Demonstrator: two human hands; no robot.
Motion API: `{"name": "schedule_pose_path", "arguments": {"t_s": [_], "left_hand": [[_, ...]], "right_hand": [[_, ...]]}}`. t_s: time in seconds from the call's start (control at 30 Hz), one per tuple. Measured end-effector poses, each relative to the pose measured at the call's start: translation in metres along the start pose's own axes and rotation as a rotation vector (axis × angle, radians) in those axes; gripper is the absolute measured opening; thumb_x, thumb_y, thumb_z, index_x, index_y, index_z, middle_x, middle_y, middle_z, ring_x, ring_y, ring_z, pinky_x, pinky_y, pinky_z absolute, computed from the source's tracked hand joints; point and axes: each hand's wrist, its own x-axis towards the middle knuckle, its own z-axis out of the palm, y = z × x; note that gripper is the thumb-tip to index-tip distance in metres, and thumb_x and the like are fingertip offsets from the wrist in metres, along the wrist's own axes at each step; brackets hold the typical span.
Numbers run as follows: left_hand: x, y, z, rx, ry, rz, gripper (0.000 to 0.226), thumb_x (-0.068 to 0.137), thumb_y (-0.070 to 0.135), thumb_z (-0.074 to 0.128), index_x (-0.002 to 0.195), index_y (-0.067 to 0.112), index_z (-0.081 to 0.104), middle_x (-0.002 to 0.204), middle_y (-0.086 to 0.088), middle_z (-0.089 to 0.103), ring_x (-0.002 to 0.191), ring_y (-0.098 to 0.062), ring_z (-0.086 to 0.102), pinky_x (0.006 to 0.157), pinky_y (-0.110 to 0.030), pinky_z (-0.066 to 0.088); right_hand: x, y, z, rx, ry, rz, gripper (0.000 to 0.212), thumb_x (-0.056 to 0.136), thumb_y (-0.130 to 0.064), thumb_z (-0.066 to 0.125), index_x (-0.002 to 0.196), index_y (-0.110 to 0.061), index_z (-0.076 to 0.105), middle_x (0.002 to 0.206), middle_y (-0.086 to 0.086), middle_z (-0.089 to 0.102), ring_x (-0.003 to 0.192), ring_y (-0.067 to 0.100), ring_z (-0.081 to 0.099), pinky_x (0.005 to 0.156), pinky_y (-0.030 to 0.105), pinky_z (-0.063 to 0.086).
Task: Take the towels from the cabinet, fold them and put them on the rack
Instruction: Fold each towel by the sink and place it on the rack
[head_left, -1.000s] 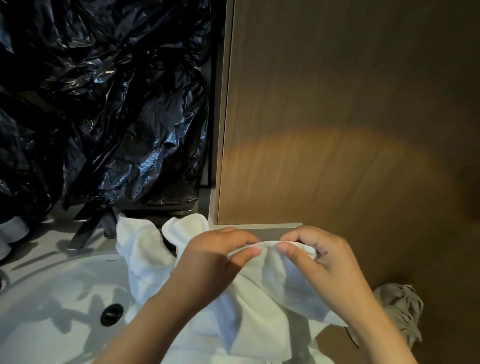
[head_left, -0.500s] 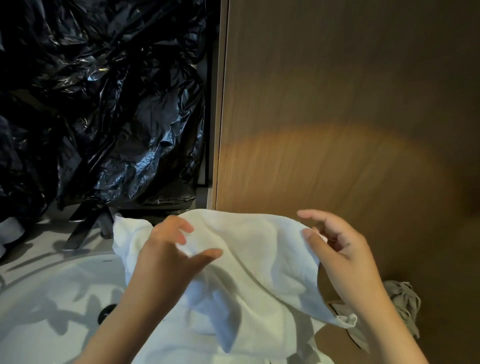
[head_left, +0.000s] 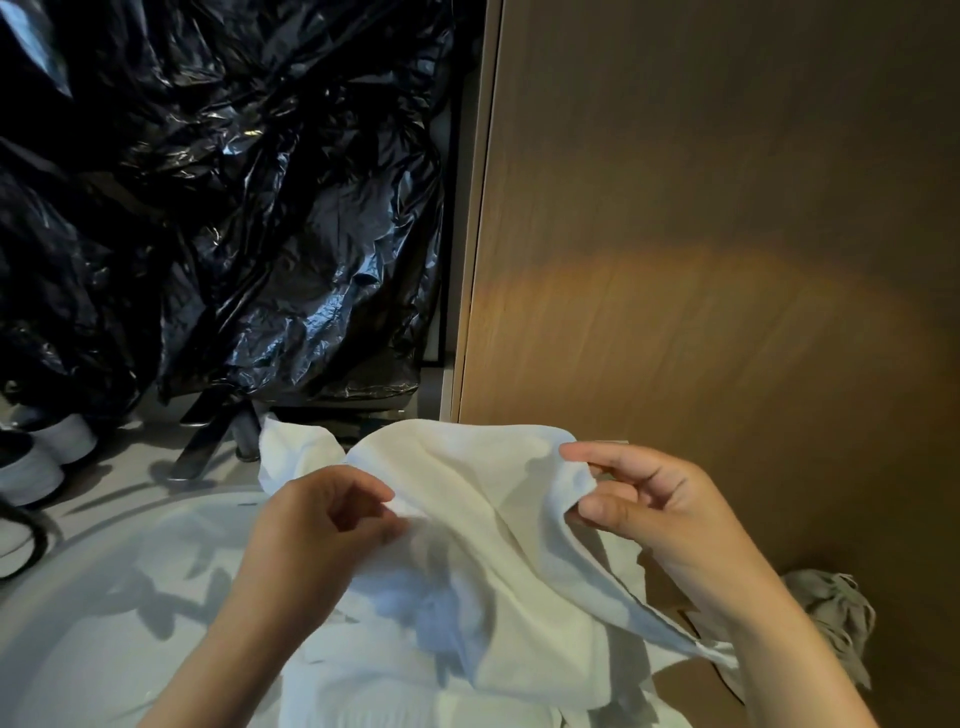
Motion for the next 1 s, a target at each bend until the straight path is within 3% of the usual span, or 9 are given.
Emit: {"name": "schedule_pose_path", "arguments": {"t_s": [0.1,0.27,0.4,0.5,0.6,0.7,0.8,0.87,1.0], "left_hand": [[-0.003,0.004,-0.005,-0.077,-0.060,-0.028,0.018,0.069,0.006,0.084,0.079,0.015,0.072,0.064,-0.001,0.071,0.035,0.000,0.049,0.038,-0.006,0.035],[-0.005,0.010,-0.004,-0.079,-0.210,-0.112,0.023,0.068,0.007,0.085,0.086,0.016,0.075,0.076,0.001,0.076,0.073,-0.015,0.073,0.079,-0.036,0.058],[-0.006,0.002,-0.011,0.088,-0.352,-0.110,0.007,0.073,0.025,0.083,0.071,0.024,0.077,0.067,0.004,0.073,0.059,-0.003,0.060,0.059,-0.021,0.051],[-0.004,0.003,-0.007,-0.081,-0.282,-0.040,0.012,0.082,0.017,0.075,0.070,0.019,0.075,0.068,-0.004,0.072,0.066,-0.015,0.064,0.070,-0.029,0.055],[0.003,0.010,0.000,-0.236,-0.078,0.038,0.009,0.086,0.012,0.070,0.077,0.012,0.073,0.068,-0.004,0.071,0.069,-0.019,0.069,0.079,-0.040,0.059],[0.005,0.023,0.009,-0.390,-0.034,0.060,0.007,0.089,0.012,0.066,0.086,0.008,0.070,0.068,-0.005,0.069,0.066,-0.016,0.065,0.079,-0.042,0.055],[0.004,0.043,0.012,-0.608,-0.070,0.026,0.011,0.086,0.014,0.067,0.091,0.005,0.070,0.067,-0.004,0.069,0.061,-0.014,0.064,0.069,-0.034,0.052],[0.004,0.061,0.009,-0.710,-0.092,0.103,0.016,0.079,0.021,0.072,0.091,0.009,0.072,0.070,-0.003,0.071,0.062,-0.013,0.066,0.065,-0.027,0.054],[0.007,0.097,0.004,-0.671,-0.223,0.351,0.012,0.083,0.021,0.069,0.090,0.013,0.073,0.072,-0.007,0.072,0.063,-0.011,0.065,0.059,-0.020,0.053]], "right_hand": [[0.004,0.004,0.006,-0.111,0.121,-0.018,0.021,0.075,-0.009,0.076,0.092,-0.022,0.079,0.059,0.002,0.067,0.061,0.015,0.067,0.071,0.025,0.058],[0.009,0.008,0.017,-0.418,0.289,-0.139,0.010,0.076,-0.017,0.080,0.074,-0.025,0.075,0.071,0.003,0.067,0.063,0.017,0.062,0.065,0.031,0.053],[0.010,0.002,0.018,-0.579,0.311,-0.253,0.019,0.068,-0.055,0.069,0.070,-0.036,0.071,0.097,-0.018,0.064,0.093,0.007,0.061,0.075,0.013,0.048],[0.012,0.001,0.022,-0.625,0.270,-0.305,0.023,0.071,-0.056,0.066,0.070,-0.033,0.070,0.097,-0.023,0.069,0.114,0.000,0.057,0.101,0.029,0.044],[0.014,0.000,0.031,-0.671,0.227,-0.358,0.022,0.079,-0.051,0.069,0.068,-0.031,0.067,0.078,-0.018,0.068,0.092,0.005,0.065,0.108,0.033,0.041],[0.015,-0.004,0.041,-0.667,0.251,-0.465,0.018,0.080,-0.034,0.079,0.066,-0.026,0.070,0.070,-0.013,0.066,0.081,0.012,0.062,0.098,0.026,0.045],[0.013,-0.022,0.046,-0.568,0.313,-0.510,0.017,0.079,-0.037,0.073,0.066,-0.027,0.070,0.071,-0.011,0.066,0.078,0.012,0.062,0.075,0.015,0.045],[0.011,-0.040,0.047,-0.494,0.339,-0.558,0.018,0.079,-0.039,0.070,0.067,-0.027,0.069,0.070,-0.010,0.066,0.069,0.008,0.061,0.062,0.010,0.041],[0.013,-0.067,0.050,-0.407,0.320,-0.638,0.018,0.080,-0.040,0.071,0.075,-0.023,0.070,0.071,-0.009,0.067,0.067,0.006,0.060,0.060,0.008,0.041]]}}
